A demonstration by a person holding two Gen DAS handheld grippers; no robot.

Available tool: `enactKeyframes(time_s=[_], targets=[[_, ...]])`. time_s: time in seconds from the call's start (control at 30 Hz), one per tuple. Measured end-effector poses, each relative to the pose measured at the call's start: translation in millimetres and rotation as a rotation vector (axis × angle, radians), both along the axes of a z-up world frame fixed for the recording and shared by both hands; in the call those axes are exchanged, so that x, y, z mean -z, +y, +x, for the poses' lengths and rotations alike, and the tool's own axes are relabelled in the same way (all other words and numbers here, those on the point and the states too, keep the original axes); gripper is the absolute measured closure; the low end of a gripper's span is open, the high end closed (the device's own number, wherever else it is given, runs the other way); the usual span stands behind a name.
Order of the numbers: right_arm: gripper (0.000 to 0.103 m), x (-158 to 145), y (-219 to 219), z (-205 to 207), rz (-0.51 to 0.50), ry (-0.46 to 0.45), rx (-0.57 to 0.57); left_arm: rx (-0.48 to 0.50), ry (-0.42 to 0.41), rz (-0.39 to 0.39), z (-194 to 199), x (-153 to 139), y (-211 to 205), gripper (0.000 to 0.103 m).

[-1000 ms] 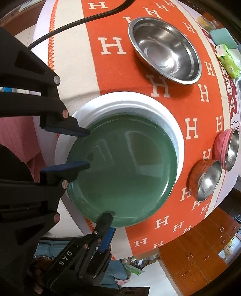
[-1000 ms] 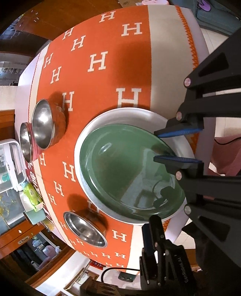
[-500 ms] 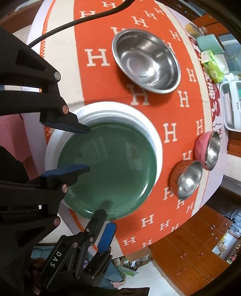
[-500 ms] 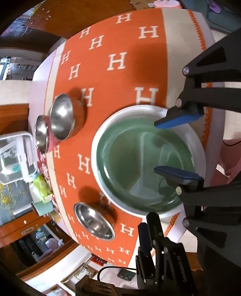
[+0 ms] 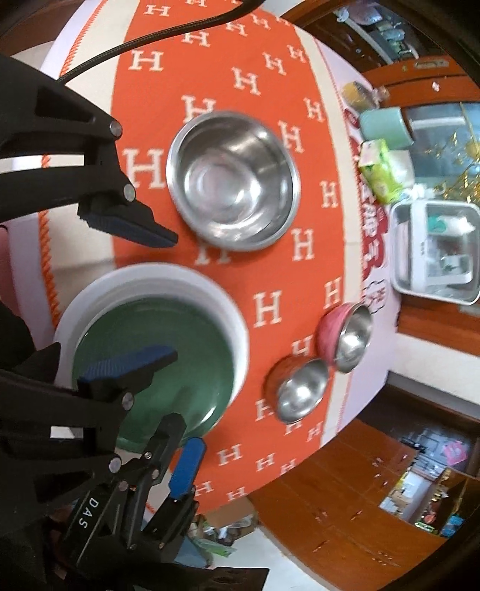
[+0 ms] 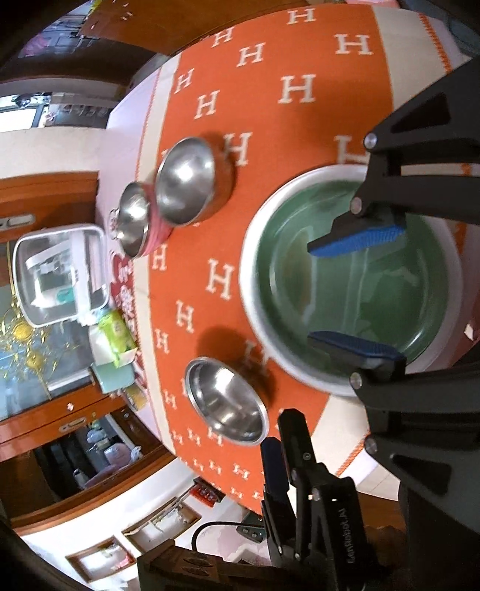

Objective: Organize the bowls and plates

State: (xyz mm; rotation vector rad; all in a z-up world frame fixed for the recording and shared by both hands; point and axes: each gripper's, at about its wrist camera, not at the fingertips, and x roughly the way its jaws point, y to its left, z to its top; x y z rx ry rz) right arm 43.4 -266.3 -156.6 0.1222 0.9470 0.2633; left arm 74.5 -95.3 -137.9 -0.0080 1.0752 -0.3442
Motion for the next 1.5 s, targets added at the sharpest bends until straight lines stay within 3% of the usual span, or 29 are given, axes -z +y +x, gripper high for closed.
enactKeyframes(time_s=[0.37, 0.8, 1.0, 1.1, 1.5], targets=[[0.06, -7, 31, 31, 0.037, -0.037, -0.016, -0.046, -0.02, -0.001, 30, -7, 39, 0.04], [0.06, -6, 71, 72, 0.072, -0.039, 0.007, -0.045, 0.009, 0.062, 75, -3, 83, 0.031], [0.06, 1, 88, 88, 0.078, -0.016, 0.026, -0.026, 0.065, 0.097, 97, 10, 98, 0.031], [0.06, 8, 95, 92, 0.081, 0.012, 0.042, -0.018, 0.135, 0.108, 107, 23, 107, 0.031], [0.06, 35, 119, 105, 0.103, 0.113, 0.094, 0.002, 0.316, 0.087, 124, 65, 139, 0.031]])
